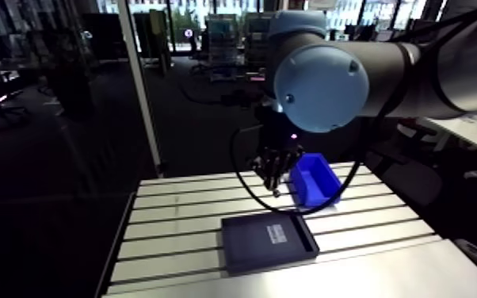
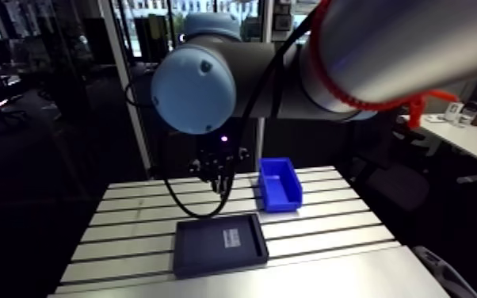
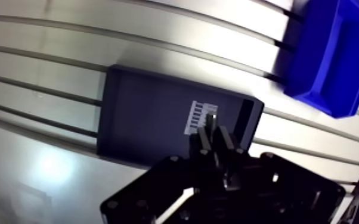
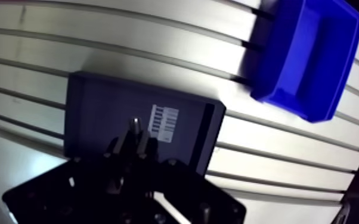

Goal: Pick up the M10 bolt from the tray and put it into the blue bin.

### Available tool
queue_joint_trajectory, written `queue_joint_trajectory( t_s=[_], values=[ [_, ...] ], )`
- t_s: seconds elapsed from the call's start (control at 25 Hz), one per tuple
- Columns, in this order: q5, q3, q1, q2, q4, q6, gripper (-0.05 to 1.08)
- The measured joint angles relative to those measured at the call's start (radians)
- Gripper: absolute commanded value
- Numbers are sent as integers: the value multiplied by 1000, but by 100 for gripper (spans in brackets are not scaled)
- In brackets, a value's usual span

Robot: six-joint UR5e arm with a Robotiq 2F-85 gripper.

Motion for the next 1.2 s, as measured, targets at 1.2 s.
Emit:
queue_joint_trajectory(
  t_s=[1.2],
  values=[
    [-11,-307,-205,61,270,-1465,105]
  ],
)
